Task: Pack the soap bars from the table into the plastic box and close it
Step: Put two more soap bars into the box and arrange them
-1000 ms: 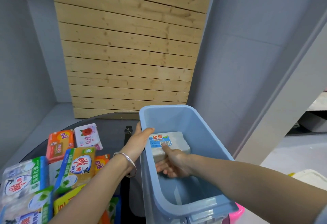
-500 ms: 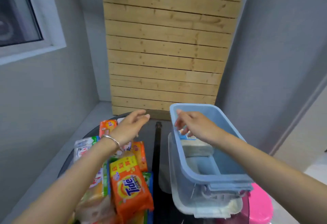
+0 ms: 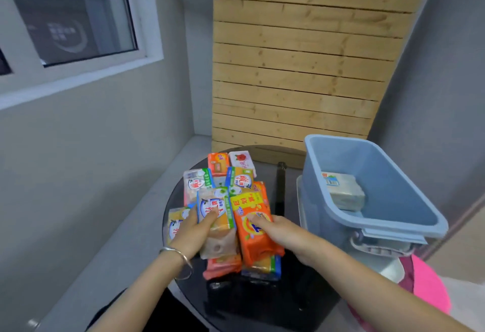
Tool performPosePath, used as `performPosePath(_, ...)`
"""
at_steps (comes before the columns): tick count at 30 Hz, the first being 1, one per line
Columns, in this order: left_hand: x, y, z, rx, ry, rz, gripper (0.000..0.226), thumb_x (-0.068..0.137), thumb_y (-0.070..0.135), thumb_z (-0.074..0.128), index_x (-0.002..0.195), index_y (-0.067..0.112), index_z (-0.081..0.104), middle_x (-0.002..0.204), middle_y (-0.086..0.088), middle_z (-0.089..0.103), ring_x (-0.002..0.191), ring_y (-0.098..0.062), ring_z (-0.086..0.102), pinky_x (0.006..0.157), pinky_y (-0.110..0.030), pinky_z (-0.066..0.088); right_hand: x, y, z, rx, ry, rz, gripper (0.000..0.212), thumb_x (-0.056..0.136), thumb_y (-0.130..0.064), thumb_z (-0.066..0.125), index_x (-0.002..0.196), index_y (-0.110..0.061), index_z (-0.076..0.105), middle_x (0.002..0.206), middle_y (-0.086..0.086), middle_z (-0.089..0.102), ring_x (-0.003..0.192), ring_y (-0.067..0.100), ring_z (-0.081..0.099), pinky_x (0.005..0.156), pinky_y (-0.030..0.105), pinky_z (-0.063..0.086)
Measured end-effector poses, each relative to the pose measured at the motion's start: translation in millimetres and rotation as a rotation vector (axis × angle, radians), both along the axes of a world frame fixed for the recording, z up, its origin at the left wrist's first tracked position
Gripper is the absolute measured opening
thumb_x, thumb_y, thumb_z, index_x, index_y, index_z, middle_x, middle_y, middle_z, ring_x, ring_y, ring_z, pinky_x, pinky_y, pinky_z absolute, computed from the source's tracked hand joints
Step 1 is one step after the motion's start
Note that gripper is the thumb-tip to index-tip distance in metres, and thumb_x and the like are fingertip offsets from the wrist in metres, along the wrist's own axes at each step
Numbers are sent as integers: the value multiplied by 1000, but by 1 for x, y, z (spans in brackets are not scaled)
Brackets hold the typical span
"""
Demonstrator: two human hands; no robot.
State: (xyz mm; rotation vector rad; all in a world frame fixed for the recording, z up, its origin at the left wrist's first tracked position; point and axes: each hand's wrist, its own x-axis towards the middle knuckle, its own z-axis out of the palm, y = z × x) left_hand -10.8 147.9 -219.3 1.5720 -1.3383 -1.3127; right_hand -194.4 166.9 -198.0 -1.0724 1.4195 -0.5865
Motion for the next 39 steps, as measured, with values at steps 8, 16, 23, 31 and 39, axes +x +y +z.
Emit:
performPosePath(8, -9, 6, 3, 74, 153, 55, 48, 95, 30, 47, 140, 25, 32, 112, -6, 63, 105, -27, 62, 100, -40, 45, 17, 11, -4, -22, -108, -210, 28, 90, -38, 57, 114, -25, 53, 95, -2, 67, 84, 13, 65, 70, 25, 53)
performPosePath(16, -16, 5, 11, 4, 310, 82, 55, 96, 28, 45, 145, 37, 22, 132, -8, 56, 95, -20, 62, 66, -25, 49, 15, 19, 3, -90, -244, -329, 47, 90, -32, 59, 135, -26, 44, 112, 5, 69, 90, 19, 70, 71, 34, 58)
performPosePath(23, -22, -6, 30, -48, 588, 45, 50, 90, 21, 58, 136, 35, 43, 121, -9, 66, 98, -28, 68, 80, -41, 56, -13, 21, 42, -251, -261, -332, 74, 82, -21, 71, 143, -31, 31, 127, 6, 59, 97, 21, 67, 63, 27, 58)
performPosePath(31, -67, -30, 106, -13, 657, -226, 46, 63, 31, 71, 103, 10, 68, 88, -6, 77, 71, -15, 73, 64, -27, 60, -74, 17, 117, -322, -124, -278, 46, 76, -32, 71, 116, -11, 61, 83, 0, 74, 64, 8, 69, 62, 21, 54)
performPosePath(39, -125, -55, 117, 37, 657, -272, 52, 63, 38, 75, 107, 10, 71, 103, -10, 74, 89, -21, 71, 84, -33, 57, -147, -3, 137, -232, -100, -313, 55, 58, -41, 73, 103, -9, 69, 100, 10, 72, 84, 20, 66, 94, 36, 50)
